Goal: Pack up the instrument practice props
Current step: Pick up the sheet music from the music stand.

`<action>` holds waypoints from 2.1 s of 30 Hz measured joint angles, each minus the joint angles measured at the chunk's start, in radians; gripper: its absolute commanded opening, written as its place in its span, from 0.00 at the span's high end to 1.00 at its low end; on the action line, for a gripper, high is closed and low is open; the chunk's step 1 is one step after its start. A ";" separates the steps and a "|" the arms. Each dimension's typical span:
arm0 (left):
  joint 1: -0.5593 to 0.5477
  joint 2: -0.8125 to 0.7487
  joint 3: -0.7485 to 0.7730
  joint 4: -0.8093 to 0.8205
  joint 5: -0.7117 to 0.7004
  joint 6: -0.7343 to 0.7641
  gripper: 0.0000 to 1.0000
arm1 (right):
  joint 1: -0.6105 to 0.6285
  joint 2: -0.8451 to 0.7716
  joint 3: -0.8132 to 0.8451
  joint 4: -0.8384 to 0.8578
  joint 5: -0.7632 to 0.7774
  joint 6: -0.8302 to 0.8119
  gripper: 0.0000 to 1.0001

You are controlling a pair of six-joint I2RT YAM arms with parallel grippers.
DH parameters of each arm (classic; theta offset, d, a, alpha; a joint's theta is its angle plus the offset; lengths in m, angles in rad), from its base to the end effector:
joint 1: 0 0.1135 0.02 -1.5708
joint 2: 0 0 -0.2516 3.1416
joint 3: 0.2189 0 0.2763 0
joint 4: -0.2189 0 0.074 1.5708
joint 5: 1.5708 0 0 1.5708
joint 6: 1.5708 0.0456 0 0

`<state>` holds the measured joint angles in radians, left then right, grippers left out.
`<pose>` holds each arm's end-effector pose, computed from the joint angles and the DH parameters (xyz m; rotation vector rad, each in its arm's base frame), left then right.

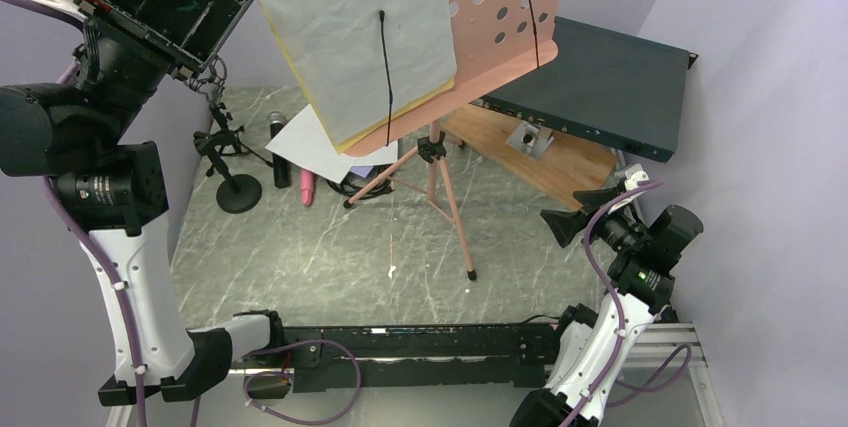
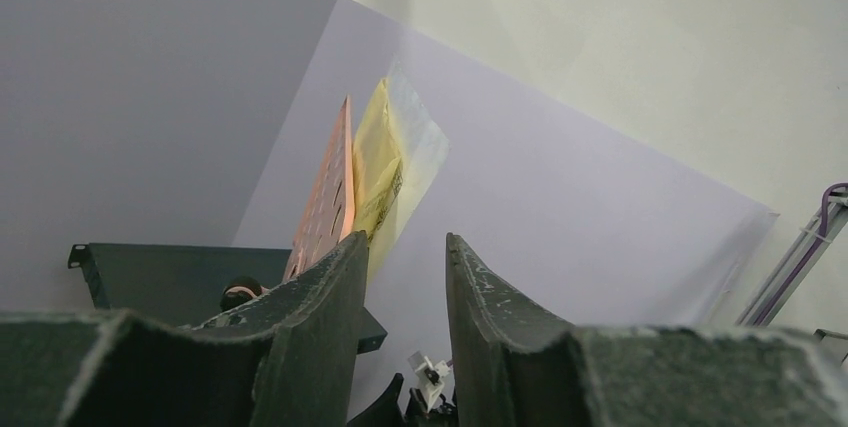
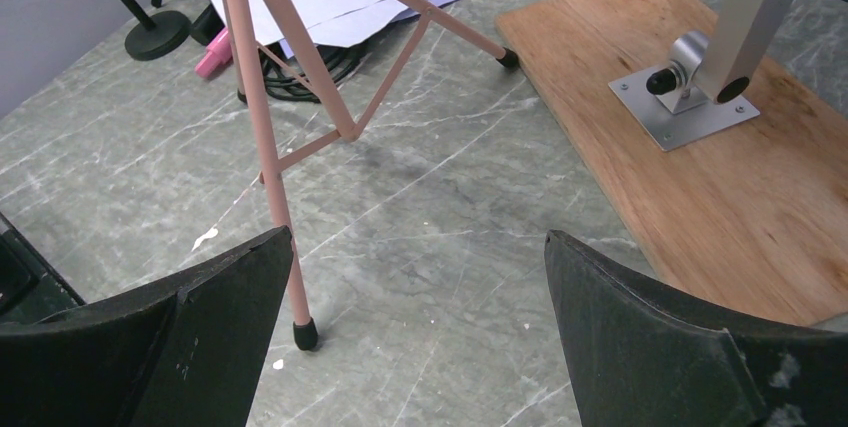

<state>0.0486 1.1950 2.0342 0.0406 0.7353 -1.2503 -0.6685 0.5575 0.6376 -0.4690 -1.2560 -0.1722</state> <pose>0.1332 -0.0241 0.6714 0.1773 1.0342 -1.3529 0.1462 -0.0602 0.2946 -0.3514 1.6890 0.6034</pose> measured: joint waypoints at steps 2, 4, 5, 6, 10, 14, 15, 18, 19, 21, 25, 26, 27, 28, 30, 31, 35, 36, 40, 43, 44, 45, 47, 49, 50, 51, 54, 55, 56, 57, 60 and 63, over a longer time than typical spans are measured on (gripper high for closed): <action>-0.003 0.000 -0.004 0.000 0.000 0.000 0.65 | 0.000 0.000 0.000 0.000 0.000 0.000 0.01; -0.006 0.000 -0.004 0.000 0.000 0.001 0.67 | 0.000 0.001 0.000 0.000 0.000 0.000 0.01; -0.008 0.000 -0.004 0.000 0.001 0.002 0.67 | 0.000 0.002 0.000 0.000 0.000 0.000 0.01; -0.009 0.000 -0.004 0.000 0.001 0.005 0.67 | 0.000 0.003 0.000 0.000 0.000 0.000 0.01; -0.016 0.000 -0.004 0.000 0.001 0.018 0.67 | 0.000 0.006 0.000 0.000 0.000 0.000 0.01; -0.024 0.000 -0.005 -0.013 0.001 0.045 0.67 | 0.000 0.006 0.000 0.000 0.000 0.000 0.01; -0.027 0.000 -0.005 -0.021 0.001 0.057 0.67 | 0.000 0.006 0.000 0.000 0.000 0.000 0.01; -0.033 0.000 -0.005 -0.045 0.000 0.082 0.67 | 0.000 0.006 0.000 0.000 0.001 0.000 0.01; -0.035 0.000 -0.005 -0.055 0.000 0.090 0.67 | 0.000 0.006 0.000 0.000 0.001 0.000 0.01; -0.037 0.000 -0.005 -0.072 0.000 0.108 0.68 | 0.000 0.006 0.000 0.000 0.001 0.000 0.01; -0.037 0.000 -0.005 -0.091 -0.001 0.136 0.70 | 0.000 0.006 -0.002 0.000 0.001 0.000 0.01; -0.037 0.000 -0.005 -0.095 -0.001 0.141 0.71 | 0.000 0.006 -0.003 0.000 0.002 0.000 0.01; -0.037 0.000 -0.005 -0.099 -0.001 0.148 0.71 | 0.000 0.006 -0.004 0.000 0.002 0.000 0.01; -0.037 0.000 -0.005 -0.101 -0.001 0.153 0.71 | 0.000 0.006 -0.004 0.000 0.003 0.000 0.01; -0.037 0.000 -0.005 -0.108 -0.001 0.163 0.71 | 0.000 0.006 -0.005 0.000 0.003 0.000 0.00; -0.037 0.000 -0.005 -0.110 -0.001 0.166 0.71 | 0.000 0.006 -0.005 0.000 0.004 0.000 0.01; -0.059 0.000 -0.006 -0.112 0.001 0.175 0.70 | 0.000 0.006 -0.005 0.000 0.010 0.000 0.01; -0.063 0.000 -0.008 -0.111 0.002 0.176 0.70 | 0.000 0.007 -0.005 0.000 0.012 0.000 0.01; -0.068 0.000 -0.015 -0.105 0.003 0.176 0.71 | 0.000 0.013 -0.005 0.000 0.018 0.000 0.01; -0.071 0.003 -0.017 -0.102 0.006 0.176 0.72 | 0.000 0.014 -0.005 0.000 0.018 0.000 0.01; -0.072 0.005 -0.017 -0.100 0.008 0.176 0.73 | 0.000 0.014 -0.005 0.000 0.018 0.000 0.01; -0.072 0.007 -0.017 -0.097 0.009 0.176 0.75 | 0.000 0.015 -0.005 0.000 0.018 0.000 0.01; -0.075 0.010 -0.017 -0.092 0.011 0.176 0.80 | 0.000 0.016 -0.005 0.000 0.018 0.000 0.01; -0.077 0.014 -0.017 -0.085 0.013 0.176 0.87 | 0.000 0.016 -0.005 0.000 0.018 0.000 0.01; -0.077 0.017 -0.017 -0.083 0.014 0.176 0.91 | 0.000 0.016 -0.005 0.000 0.018 0.000 0.01; -0.077 0.019 -0.017 -0.081 0.016 0.176 0.97 | 0.000 0.017 -0.005 0.000 0.018 0.000 0.01; -0.077 0.021 -0.017 -0.082 0.018 0.184 1.00 | 0.000 0.018 -0.005 0.000 0.018 0.000 0.01; -0.077 0.021 -0.016 -0.083 0.018 0.188 1.00 | 0.000 0.018 -0.005 0.000 0.018 0.000 0.01; -0.078 0.021 -0.016 -0.083 0.016 0.192 1.00 | 0.000 0.018 -0.005 0.000 0.019 0.000 0.01; -0.078 0.019 -0.014 -0.085 0.015 0.198 1.00 | 0.000 0.018 -0.005 0.000 0.018 0.000 0.01; -0.079 0.015 0.006 -0.107 -0.001 0.230 1.00 | 0.000 0.018 -0.005 0.000 0.019 0.000 0.01; -0.079 0.001 0.028 -0.131 -0.026 0.264 1.00 | 0.000 0.018 -0.005 0.000 0.019 0.000 0.01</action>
<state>-0.0299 1.1957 2.0624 -0.0906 0.7094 -0.9859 -0.6685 0.5755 0.6327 -0.4690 -1.2373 -0.1726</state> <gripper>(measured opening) 0.008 0.993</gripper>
